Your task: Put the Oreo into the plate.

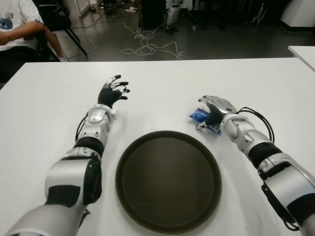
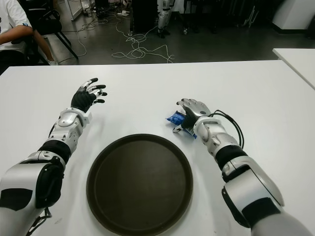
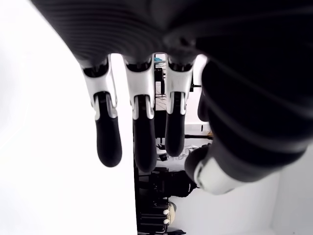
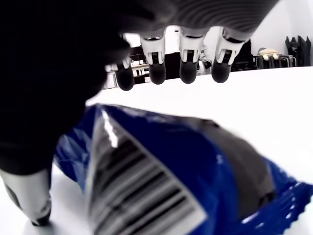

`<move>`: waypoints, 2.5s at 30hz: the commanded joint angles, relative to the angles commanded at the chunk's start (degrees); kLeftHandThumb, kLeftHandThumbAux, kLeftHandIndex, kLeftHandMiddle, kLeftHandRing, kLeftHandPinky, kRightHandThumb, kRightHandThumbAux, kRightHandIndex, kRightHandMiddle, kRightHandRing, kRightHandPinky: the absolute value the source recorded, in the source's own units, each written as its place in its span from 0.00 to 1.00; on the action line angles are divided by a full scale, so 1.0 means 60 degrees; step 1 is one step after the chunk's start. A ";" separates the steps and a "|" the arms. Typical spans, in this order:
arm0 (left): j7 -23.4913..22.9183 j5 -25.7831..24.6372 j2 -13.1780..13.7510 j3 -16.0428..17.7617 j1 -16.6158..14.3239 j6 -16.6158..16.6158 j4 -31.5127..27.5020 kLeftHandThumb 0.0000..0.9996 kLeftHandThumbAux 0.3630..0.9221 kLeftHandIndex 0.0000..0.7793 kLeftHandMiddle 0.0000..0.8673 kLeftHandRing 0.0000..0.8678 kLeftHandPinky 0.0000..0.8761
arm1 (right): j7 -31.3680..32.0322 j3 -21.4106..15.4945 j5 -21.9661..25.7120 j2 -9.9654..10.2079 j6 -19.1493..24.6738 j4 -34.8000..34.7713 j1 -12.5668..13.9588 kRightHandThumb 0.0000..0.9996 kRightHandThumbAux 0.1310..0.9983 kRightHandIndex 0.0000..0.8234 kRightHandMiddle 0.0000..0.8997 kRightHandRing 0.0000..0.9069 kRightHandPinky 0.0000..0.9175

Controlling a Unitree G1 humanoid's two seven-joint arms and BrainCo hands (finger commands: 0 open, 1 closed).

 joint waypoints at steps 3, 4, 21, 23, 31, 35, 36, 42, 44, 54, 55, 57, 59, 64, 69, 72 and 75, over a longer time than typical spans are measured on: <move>-0.0021 -0.0013 -0.0002 0.0011 0.0005 -0.0006 0.0001 0.27 0.80 0.20 0.34 0.41 0.51 | 0.0397 0.0123 -0.0079 -0.0018 0.0282 -0.0047 -0.0096 0.00 0.63 0.06 0.05 0.06 0.08; -0.0025 -0.0014 -0.0002 0.0012 0.0005 -0.0008 0.0000 0.26 0.81 0.21 0.34 0.41 0.51 | 0.0459 0.0146 -0.0080 -0.0023 0.0331 -0.0068 -0.0104 0.00 0.64 0.07 0.05 0.06 0.08; -0.0111 0.0005 0.0035 -0.0011 0.0012 0.0000 -0.0002 0.26 0.75 0.19 0.34 0.41 0.52 | 0.2029 0.0344 0.0027 -0.0201 0.1137 -0.0576 -0.0241 0.00 0.71 0.09 0.10 0.09 0.07; -0.0129 -0.0002 0.0034 -0.0003 0.0011 -0.0009 -0.0001 0.26 0.75 0.19 0.34 0.41 0.52 | 0.1994 0.0282 0.0074 -0.0209 0.1185 -0.0646 -0.0209 0.00 0.71 0.10 0.10 0.09 0.07; -0.0090 0.0026 0.0028 -0.0020 0.0009 -0.0032 0.0002 0.25 0.78 0.20 0.34 0.43 0.54 | 0.1953 0.0153 0.0151 -0.0229 0.1336 -0.0768 -0.0178 0.00 0.72 0.10 0.11 0.11 0.09; -0.0072 0.0021 0.0024 -0.0018 -0.0009 0.0012 -0.0001 0.26 0.75 0.20 0.34 0.42 0.53 | 0.1944 0.0051 0.0206 -0.0204 0.1476 -0.0767 -0.0190 0.00 0.70 0.15 0.14 0.13 0.11; -0.0072 0.0017 0.0022 -0.0016 -0.0012 0.0017 -0.0003 0.26 0.74 0.20 0.34 0.42 0.53 | 0.1958 0.0037 0.0211 -0.0203 0.1504 -0.0780 -0.0190 0.00 0.69 0.16 0.15 0.13 0.11; -0.0072 0.0013 0.0014 -0.0016 -0.0011 0.0010 -0.0014 0.26 0.76 0.20 0.34 0.42 0.52 | 0.2165 0.0012 0.0246 -0.0220 0.1611 -0.0884 -0.0174 0.00 0.62 0.18 0.18 0.16 0.13; -0.0070 0.0009 0.0010 -0.0012 -0.0010 -0.0002 -0.0017 0.26 0.77 0.20 0.34 0.42 0.52 | 0.2273 0.0024 0.0257 -0.0229 0.1610 -0.0895 -0.0175 0.00 0.60 0.19 0.18 0.17 0.13; -0.0125 -0.0028 -0.0008 0.0012 -0.0007 -0.0029 -0.0040 0.28 0.74 0.19 0.35 0.43 0.54 | 0.2796 0.0147 0.0188 -0.0288 0.1587 -0.0948 -0.0225 0.00 0.53 0.27 0.24 0.22 0.15; -0.0132 -0.0038 -0.0009 0.0021 -0.0012 -0.0016 -0.0038 0.29 0.74 0.19 0.35 0.43 0.54 | 0.2776 0.0144 0.0188 -0.0323 0.1540 -0.1047 -0.0185 0.00 0.52 0.28 0.25 0.23 0.16; -0.0138 -0.0048 -0.0011 0.0031 -0.0017 -0.0002 -0.0034 0.29 0.73 0.19 0.35 0.43 0.54 | 0.2731 0.0141 0.0180 -0.0360 0.1495 -0.1163 -0.0138 0.00 0.52 0.29 0.25 0.23 0.16; -0.0133 -0.0048 -0.0015 0.0030 -0.0021 0.0008 -0.0033 0.29 0.72 0.19 0.34 0.42 0.54 | 0.2674 0.0153 0.0151 -0.0394 0.1476 -0.1243 -0.0113 0.00 0.52 0.28 0.24 0.23 0.17; -0.0099 -0.0029 -0.0019 0.0003 -0.0037 0.0061 -0.0037 0.30 0.73 0.19 0.33 0.41 0.53 | 0.2542 0.0159 0.0083 -0.0488 0.1512 -0.1506 -0.0020 0.00 0.54 0.27 0.22 0.23 0.23; -0.0082 -0.0050 -0.0034 0.0014 -0.0045 0.0098 -0.0052 0.28 0.76 0.18 0.33 0.41 0.53 | 0.2504 0.0276 -0.0068 -0.0594 0.1481 -0.1688 0.0030 0.00 0.57 0.29 0.22 0.23 0.26; -0.0079 -0.0055 -0.0042 0.0016 -0.0047 0.0113 -0.0061 0.28 0.75 0.19 0.33 0.41 0.53 | 0.2510 0.0333 -0.0123 -0.0662 0.1450 -0.1768 0.0052 0.01 0.58 0.32 0.22 0.23 0.27; -0.0073 -0.0054 -0.0047 0.0010 -0.0049 0.0115 -0.0069 0.27 0.77 0.19 0.34 0.42 0.53 | 0.2498 0.0381 -0.0131 -0.0707 0.1426 -0.1801 0.0063 0.02 0.59 0.33 0.22 0.23 0.27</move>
